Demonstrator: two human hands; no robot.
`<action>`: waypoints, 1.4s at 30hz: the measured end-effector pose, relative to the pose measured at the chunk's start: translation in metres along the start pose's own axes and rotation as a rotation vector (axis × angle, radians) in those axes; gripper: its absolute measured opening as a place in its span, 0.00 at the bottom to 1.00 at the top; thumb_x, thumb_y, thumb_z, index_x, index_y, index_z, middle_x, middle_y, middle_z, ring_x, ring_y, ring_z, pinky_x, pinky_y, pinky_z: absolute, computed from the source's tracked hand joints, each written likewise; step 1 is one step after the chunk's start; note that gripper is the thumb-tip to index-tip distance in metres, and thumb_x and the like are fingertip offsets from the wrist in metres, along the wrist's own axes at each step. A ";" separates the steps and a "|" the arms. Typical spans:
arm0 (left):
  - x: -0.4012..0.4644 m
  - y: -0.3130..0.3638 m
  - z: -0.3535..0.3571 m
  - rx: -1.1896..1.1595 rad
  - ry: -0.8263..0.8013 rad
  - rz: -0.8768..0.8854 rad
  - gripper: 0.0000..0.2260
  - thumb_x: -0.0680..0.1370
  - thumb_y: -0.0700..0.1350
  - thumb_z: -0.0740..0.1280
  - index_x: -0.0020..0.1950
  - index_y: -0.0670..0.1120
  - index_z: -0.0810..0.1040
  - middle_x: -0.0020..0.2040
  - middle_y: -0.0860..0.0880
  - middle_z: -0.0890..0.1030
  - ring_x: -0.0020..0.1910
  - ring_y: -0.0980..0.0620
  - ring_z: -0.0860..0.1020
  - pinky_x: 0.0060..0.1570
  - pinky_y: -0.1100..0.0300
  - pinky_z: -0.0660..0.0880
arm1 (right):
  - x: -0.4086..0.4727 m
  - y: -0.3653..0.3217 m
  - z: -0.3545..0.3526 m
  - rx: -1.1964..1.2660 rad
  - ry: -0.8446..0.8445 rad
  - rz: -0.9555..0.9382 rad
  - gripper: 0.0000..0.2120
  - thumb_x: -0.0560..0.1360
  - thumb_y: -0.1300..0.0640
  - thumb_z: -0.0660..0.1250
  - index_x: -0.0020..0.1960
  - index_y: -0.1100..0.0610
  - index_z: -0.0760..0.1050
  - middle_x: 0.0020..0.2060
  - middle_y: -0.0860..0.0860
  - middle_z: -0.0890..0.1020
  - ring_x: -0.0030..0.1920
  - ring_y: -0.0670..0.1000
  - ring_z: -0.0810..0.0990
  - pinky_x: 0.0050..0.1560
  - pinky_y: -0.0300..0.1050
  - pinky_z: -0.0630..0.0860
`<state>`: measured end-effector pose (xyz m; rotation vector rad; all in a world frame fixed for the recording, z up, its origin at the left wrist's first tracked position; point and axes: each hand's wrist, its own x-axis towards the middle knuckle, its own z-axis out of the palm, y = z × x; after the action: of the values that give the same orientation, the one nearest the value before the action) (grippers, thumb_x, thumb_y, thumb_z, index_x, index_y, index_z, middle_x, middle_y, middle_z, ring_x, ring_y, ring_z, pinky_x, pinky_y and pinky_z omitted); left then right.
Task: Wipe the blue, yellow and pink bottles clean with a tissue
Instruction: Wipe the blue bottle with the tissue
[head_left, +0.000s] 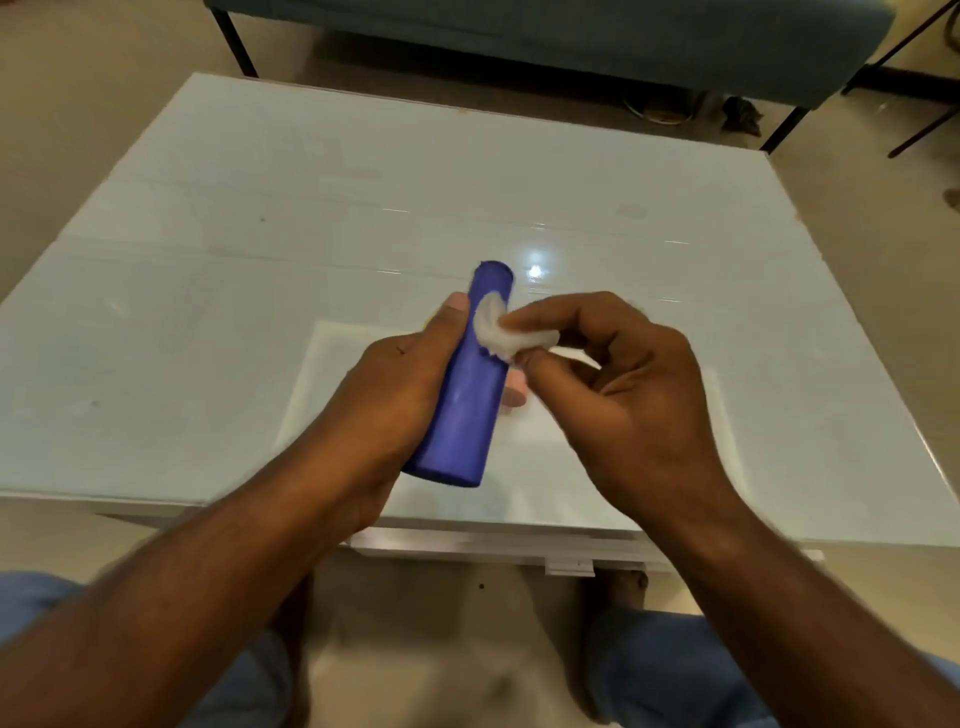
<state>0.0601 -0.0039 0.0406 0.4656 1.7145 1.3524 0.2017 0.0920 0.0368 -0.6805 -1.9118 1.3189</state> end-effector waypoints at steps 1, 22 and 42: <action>0.001 0.001 -0.002 -0.029 0.023 -0.005 0.20 0.79 0.67 0.58 0.50 0.53 0.79 0.33 0.55 0.85 0.30 0.57 0.83 0.33 0.63 0.78 | -0.002 0.000 0.003 -0.011 -0.038 -0.010 0.10 0.79 0.69 0.73 0.56 0.59 0.85 0.53 0.51 0.87 0.57 0.52 0.87 0.54 0.46 0.86; 0.002 -0.002 -0.001 -0.089 -0.070 -0.006 0.18 0.81 0.64 0.58 0.49 0.52 0.79 0.31 0.57 0.84 0.28 0.58 0.83 0.28 0.66 0.77 | 0.005 -0.003 0.004 -0.049 0.040 0.052 0.11 0.80 0.70 0.71 0.57 0.59 0.86 0.54 0.51 0.87 0.48 0.45 0.86 0.43 0.30 0.80; 0.004 -0.005 -0.002 -0.077 -0.098 -0.003 0.15 0.82 0.63 0.57 0.50 0.54 0.77 0.32 0.58 0.85 0.30 0.58 0.84 0.28 0.66 0.78 | 0.005 -0.003 0.003 -0.061 0.037 0.080 0.09 0.81 0.66 0.71 0.57 0.55 0.85 0.54 0.51 0.86 0.49 0.49 0.87 0.42 0.35 0.83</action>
<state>0.0574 -0.0036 0.0346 0.4781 1.5774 1.3660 0.1964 0.0935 0.0403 -0.8140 -1.9195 1.2919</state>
